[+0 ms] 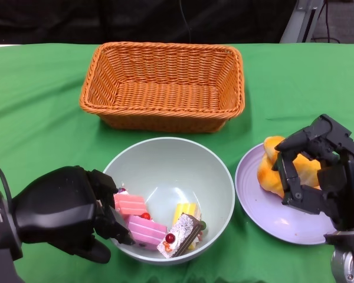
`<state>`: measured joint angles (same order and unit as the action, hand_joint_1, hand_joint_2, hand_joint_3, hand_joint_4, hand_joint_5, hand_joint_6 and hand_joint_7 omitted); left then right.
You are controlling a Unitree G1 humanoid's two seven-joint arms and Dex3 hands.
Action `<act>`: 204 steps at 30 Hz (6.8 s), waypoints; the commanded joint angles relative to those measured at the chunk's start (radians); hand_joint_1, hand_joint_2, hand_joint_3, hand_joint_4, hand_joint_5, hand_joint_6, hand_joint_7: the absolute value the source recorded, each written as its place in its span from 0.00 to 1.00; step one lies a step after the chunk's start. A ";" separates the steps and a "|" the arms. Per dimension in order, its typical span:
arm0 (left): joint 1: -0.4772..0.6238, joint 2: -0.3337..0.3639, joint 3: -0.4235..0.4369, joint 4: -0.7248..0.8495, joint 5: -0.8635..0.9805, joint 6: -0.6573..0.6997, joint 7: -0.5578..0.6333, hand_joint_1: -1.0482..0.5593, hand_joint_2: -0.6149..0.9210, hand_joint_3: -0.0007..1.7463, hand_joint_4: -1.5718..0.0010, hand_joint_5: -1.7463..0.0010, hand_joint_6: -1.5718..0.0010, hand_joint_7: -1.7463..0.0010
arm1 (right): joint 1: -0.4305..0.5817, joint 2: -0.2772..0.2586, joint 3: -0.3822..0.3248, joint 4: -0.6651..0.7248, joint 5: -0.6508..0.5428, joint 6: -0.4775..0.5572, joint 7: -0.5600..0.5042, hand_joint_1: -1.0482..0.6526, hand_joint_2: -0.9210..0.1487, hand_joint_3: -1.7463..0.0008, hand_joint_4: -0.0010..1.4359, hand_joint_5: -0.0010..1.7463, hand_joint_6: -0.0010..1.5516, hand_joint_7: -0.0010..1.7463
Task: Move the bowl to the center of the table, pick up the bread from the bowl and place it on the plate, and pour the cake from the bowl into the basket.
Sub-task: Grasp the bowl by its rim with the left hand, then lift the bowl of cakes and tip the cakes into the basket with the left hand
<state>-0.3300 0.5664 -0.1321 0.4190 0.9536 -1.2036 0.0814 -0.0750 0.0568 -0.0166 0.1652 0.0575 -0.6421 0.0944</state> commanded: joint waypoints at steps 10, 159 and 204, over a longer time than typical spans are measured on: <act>0.002 0.070 -0.094 -0.027 0.000 0.085 0.064 0.25 1.00 0.09 0.55 0.49 0.34 1.00 | 0.009 -0.004 -0.003 -0.022 -0.007 -0.003 -0.013 0.59 0.49 0.31 0.47 0.92 0.42 0.77; -0.269 -0.030 -0.487 0.449 0.074 0.213 1.101 0.54 1.00 0.16 0.56 0.00 0.51 0.35 | 0.047 -0.007 0.035 0.008 -0.009 -0.030 0.017 0.58 0.48 0.34 0.48 0.93 0.42 0.79; -0.584 -0.210 -0.201 0.640 -0.402 0.135 0.339 0.54 0.92 0.36 0.58 0.00 0.51 0.36 | 0.049 0.038 0.112 0.089 0.033 -0.053 0.113 0.55 0.49 0.32 0.52 0.96 0.40 0.85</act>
<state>-0.8672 0.3613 -0.3610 1.0501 0.6020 -1.0739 0.4468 -0.0311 0.0937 0.0991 0.2559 0.0884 -0.6844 0.2131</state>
